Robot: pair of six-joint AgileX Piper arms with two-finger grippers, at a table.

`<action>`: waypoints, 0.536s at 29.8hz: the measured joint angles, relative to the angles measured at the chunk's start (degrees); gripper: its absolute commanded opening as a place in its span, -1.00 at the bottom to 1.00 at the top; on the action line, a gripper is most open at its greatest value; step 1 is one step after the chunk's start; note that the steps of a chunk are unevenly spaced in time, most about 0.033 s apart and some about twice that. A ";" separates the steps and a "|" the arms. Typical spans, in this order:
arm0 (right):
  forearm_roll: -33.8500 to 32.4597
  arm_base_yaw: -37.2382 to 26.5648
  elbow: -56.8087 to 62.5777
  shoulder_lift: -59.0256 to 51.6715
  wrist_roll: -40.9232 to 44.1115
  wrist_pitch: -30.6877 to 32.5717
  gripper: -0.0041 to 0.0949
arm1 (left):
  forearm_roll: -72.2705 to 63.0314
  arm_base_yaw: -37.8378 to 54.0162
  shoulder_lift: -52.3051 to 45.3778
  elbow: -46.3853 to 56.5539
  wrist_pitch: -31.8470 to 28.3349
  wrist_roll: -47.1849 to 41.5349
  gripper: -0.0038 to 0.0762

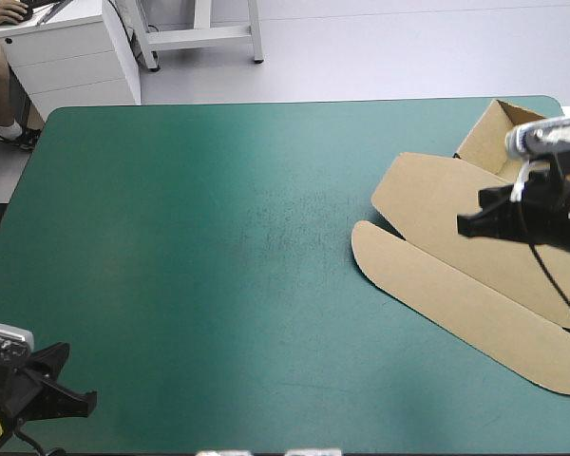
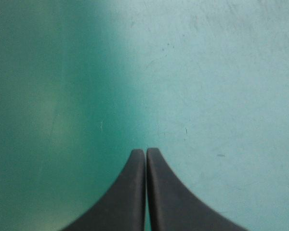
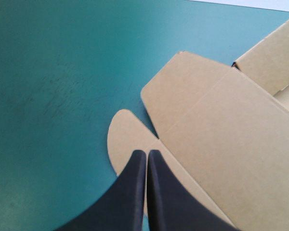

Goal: Fold the box

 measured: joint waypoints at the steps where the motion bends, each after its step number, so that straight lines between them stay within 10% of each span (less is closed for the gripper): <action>1: -0.13 1.28 3.29 -2.73 -0.41 -0.87 -0.93 | 0.00 0.00 -1.12 0.00 -0.44 -0.05 -0.93; 16: -2.27 2.70 38.09 -31.85 -2.43 -17.70 -0.93 | -0.05 0.00 -14.99 7.21 -5.61 0.01 -0.93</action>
